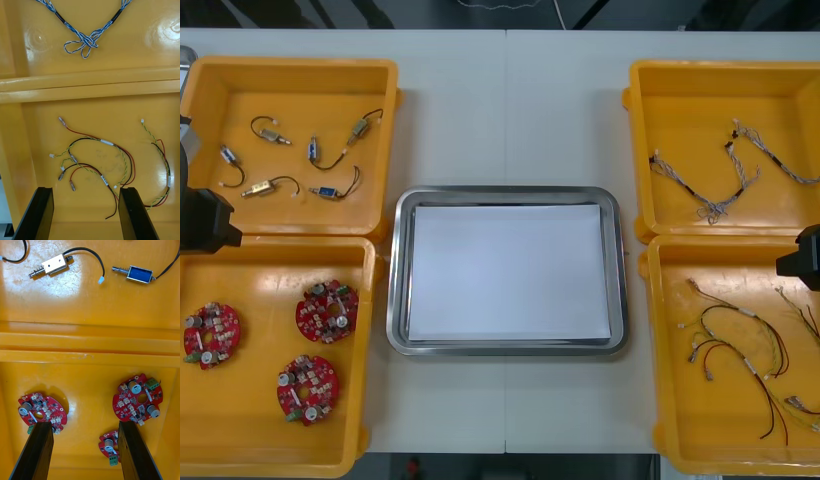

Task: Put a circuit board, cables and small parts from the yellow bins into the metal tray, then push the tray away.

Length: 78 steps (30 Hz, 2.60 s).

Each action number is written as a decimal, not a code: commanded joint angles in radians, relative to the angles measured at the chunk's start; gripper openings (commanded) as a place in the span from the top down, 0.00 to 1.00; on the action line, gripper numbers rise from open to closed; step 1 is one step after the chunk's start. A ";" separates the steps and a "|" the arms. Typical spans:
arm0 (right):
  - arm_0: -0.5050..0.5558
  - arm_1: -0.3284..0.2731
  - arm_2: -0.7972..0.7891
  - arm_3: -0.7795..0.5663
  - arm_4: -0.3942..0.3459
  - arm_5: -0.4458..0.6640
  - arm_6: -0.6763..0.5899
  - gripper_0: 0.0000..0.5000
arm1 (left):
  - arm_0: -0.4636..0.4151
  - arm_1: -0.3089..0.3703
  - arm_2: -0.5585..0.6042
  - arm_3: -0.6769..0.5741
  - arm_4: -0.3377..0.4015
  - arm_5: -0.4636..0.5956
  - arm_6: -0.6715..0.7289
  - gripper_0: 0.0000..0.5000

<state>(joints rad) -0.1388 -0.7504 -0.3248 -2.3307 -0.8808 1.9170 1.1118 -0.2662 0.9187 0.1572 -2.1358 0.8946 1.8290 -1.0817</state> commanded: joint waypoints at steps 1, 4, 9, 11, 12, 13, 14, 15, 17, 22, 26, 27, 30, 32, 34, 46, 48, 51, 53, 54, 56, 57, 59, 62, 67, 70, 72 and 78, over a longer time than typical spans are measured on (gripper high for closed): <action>0.013 -0.038 -0.028 -0.030 -0.007 0.003 0.002 0.00 | 0.012 0.000 0.033 -0.029 0.000 -0.008 -0.058 0.00; 0.013 -0.038 -0.028 -0.030 -0.007 0.003 0.002 0.00 | 0.012 0.000 0.033 -0.029 0.000 -0.008 -0.058 0.00; 0.013 -0.038 -0.028 -0.030 -0.007 0.003 0.002 0.00 | 0.012 0.000 0.033 -0.029 0.000 -0.008 -0.058 0.00; 0.013 -0.038 -0.028 -0.030 -0.007 0.003 0.002 0.00 | 0.012 0.000 0.033 -0.029 0.000 -0.008 -0.058 0.00; 0.013 -0.038 -0.028 -0.030 -0.007 0.003 0.002 0.00 | 0.012 0.000 0.033 -0.029 0.000 -0.008 -0.058 0.00; 0.013 -0.038 -0.028 -0.030 -0.007 0.003 0.002 0.00 | 0.012 0.000 0.033 -0.029 0.000 -0.008 -0.058 0.00; 0.013 -0.038 -0.028 -0.030 -0.007 0.003 0.002 0.00 | 0.012 0.000 0.033 -0.029 0.000 -0.008 -0.058 0.00; 0.013 -0.038 -0.028 -0.030 -0.007 0.003 0.002 0.00 | 0.012 0.000 0.033 -0.029 0.000 -0.008 -0.058 0.00; 0.013 -0.038 -0.028 -0.030 -0.007 0.003 0.002 0.00 | 0.012 0.000 0.033 -0.029 0.000 -0.008 -0.058 0.00; 0.013 -0.038 -0.028 -0.030 -0.007 0.003 0.002 0.00 | 0.012 0.000 0.033 -0.029 0.000 -0.008 -0.058 0.00; 0.013 -0.038 -0.028 -0.030 -0.007 0.003 0.002 0.00 | 0.012 0.000 0.033 -0.029 0.000 -0.008 -0.058 0.00; 0.013 -0.038 -0.028 -0.030 -0.007 0.003 0.002 0.00 | 0.012 0.000 0.033 -0.029 0.000 -0.008 -0.058 0.00; 0.013 -0.038 -0.028 -0.030 -0.007 0.003 0.002 0.00 | 0.012 0.000 0.033 -0.029 0.000 -0.008 -0.058 0.00; 0.013 -0.038 -0.028 -0.030 -0.007 0.003 0.002 0.00 | 0.012 0.000 0.033 -0.029 0.000 -0.008 -0.058 0.00; 0.013 -0.038 -0.028 -0.030 -0.007 0.003 0.002 0.00 | 0.012 0.000 0.033 -0.029 0.000 -0.008 -0.058 0.00; 0.013 -0.038 -0.028 -0.030 -0.007 0.003 0.002 0.00 | 0.012 0.000 0.033 -0.029 0.000 -0.008 -0.058 0.00; 0.013 -0.038 -0.028 -0.030 -0.007 0.003 0.002 0.00 | 0.012 0.000 0.033 -0.029 0.000 -0.008 -0.058 0.00; -0.001 -0.035 -0.039 -0.033 -0.004 0.003 0.003 0.00 | 0.012 0.000 0.033 -0.029 0.000 -0.008 -0.058 0.00; -0.002 -0.032 -0.043 -0.035 -0.004 0.003 0.002 0.00 | 0.038 -0.023 0.005 -0.019 0.007 -0.010 -0.060 0.00; -0.010 -0.032 -0.053 -0.044 -0.012 0.003 0.002 0.00 | 0.033 -0.021 0.008 -0.023 0.009 -0.013 -0.060 0.00; -0.001 -0.032 -0.062 -0.055 -0.014 0.003 0.002 0.00 | 0.032 -0.020 0.008 -0.024 0.013 -0.013 -0.060 0.00; 0.002 -0.032 -0.063 -0.059 -0.012 0.003 0.002 0.00 | 0.028 -0.020 0.012 -0.029 0.018 -0.013 -0.060 0.00; 0.005 -0.032 -0.063 -0.061 -0.007 0.003 0.003 0.00 | 0.030 -0.020 0.012 -0.032 0.023 -0.017 -0.063 0.00; 0.013 -0.032 -0.071 -0.061 -0.006 0.003 0.007 0.00 | 0.036 -0.009 0.012 -0.039 0.035 -0.037 -0.078 0.00; 0.044 -0.032 -0.109 -0.062 -0.012 0.003 0.023 0.00 | 0.084 0.037 0.012 -0.046 0.084 -0.126 -0.149 0.00; 0.070 -0.038 -0.126 -0.062 -0.014 0.003 0.039 0.00 | 0.130 0.072 0.012 -0.055 0.098 -0.192 -0.190 0.00; 0.090 -0.046 -0.134 -0.062 -0.014 0.003 0.049 0.00 | 0.160 0.098 0.012 -0.055 0.116 -0.240 -0.221 0.00; 0.173 -0.078 -0.143 -0.064 -0.009 0.003 0.085 0.00 | 0.265 0.186 0.015 -0.055 0.164 -0.366 -0.297 0.00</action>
<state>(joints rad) -0.0263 -0.7675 -0.4370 -2.3656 -0.8864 1.9170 1.1285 -0.0727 1.0202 0.1569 -2.1606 1.0340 1.5157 -1.2820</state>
